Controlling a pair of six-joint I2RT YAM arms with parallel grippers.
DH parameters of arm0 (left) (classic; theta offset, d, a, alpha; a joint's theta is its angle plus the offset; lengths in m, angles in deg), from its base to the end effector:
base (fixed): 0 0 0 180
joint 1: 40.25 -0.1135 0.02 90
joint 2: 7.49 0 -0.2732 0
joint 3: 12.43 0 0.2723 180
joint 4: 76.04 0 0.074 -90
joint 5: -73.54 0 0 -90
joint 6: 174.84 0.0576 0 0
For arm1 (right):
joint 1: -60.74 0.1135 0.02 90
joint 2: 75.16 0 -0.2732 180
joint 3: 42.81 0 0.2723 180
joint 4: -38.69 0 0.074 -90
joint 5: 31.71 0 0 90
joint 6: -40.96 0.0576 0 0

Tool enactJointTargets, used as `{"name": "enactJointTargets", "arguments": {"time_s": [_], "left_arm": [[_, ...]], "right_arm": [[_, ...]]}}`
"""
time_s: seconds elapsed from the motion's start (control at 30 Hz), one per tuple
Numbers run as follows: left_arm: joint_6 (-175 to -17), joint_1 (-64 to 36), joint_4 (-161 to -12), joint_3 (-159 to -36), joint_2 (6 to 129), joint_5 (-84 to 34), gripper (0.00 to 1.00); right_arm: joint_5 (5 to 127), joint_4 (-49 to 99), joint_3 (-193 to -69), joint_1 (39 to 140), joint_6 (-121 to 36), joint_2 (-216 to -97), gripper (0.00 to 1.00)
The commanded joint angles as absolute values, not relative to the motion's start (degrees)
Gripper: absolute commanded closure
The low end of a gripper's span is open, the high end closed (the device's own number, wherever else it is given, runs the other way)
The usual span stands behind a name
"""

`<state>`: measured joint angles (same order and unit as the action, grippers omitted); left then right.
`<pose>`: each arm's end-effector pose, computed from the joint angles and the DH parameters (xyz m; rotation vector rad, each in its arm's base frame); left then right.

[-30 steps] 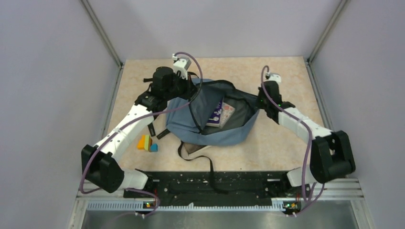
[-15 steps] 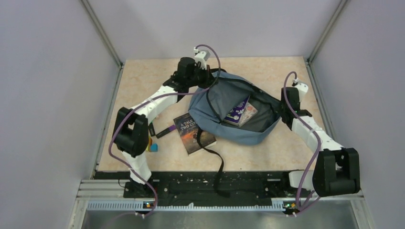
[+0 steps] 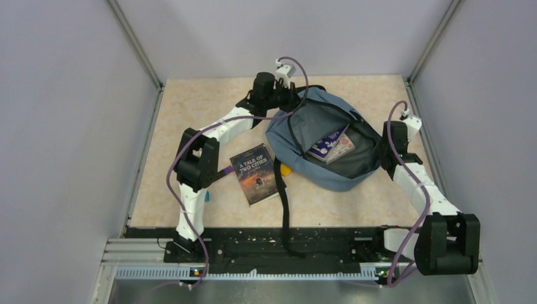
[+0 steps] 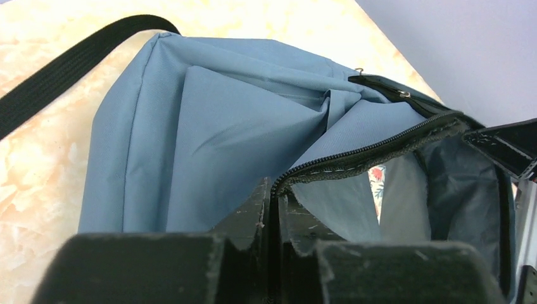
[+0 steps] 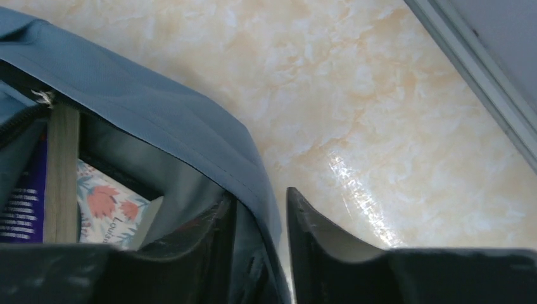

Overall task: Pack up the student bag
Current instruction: Adjust the student bag at the center of the board, then pick up the book from the center of the board.

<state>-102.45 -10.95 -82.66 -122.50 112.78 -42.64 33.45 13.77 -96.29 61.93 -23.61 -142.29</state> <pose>0.4637 -0.2894 0.2649 0.5266 1.8810 -0.9794 0.2776 -0.0184 0.2222 0.6802 2.0721 -0.2243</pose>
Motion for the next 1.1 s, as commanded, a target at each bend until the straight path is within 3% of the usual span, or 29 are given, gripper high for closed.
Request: {"name": "enactJointTargets", "arguments": {"time_s": [0.0,0.03,0.1,0.17,0.27,0.47,0.63,0.83,1.07], "left_arm": [[-99.7,-11.5,-78.1,-123.8,110.5,-41.4,0.75],[-99.0,-11.4,-78.7,-122.9,109.4,-40.5,0.61],[-97.6,-10.9,-79.4,-120.0,106.2,-36.9,0.36],[-96.6,-10.4,-79.5,-115.9,101.9,-31.0,0.22],[-97.0,-9.8,-77.1,-106.9,94.1,-24.7,0.13],[-102.5,-9.3,-75.7,-89.1,79.6,-14.8,0.11],[-109.1,-9.0,-78.7,-77.7,69.9,-12.9,0.11],[-115.5,-9.1,-81.3,-67.5,62.0,-9.8,0.11],[-122.3,-9.1,-86.5,-60.6,54.8,-9.6,0.1]], "right_arm": [[36.6,14.6,-97.1,61.2,-24.3,-137.7,0.43],[37.6,14.3,-97.4,61.2,-24.4,-136.7,0.33],[39.3,13.4,-98.1,61.3,-24.7,-134.6,0.24],[40.3,12.0,-98.7,61.3,-24.9,-132.1,0.14],[39.9,10.7,-99.2,62.7,-25.9,-128.1,0.08],[44.6,8.8,-100.8,66.9,-26.9,-122.4,0.06],[60.4,12.6,-101.4,71.2,-26.6,-122.7,0.06],[54.3,15.0,-102.2,89.2,-27.8,-124.8,0.06],[58.0,22.9,-101.0,104.3,-27.8,-130.5,0.12]]}}
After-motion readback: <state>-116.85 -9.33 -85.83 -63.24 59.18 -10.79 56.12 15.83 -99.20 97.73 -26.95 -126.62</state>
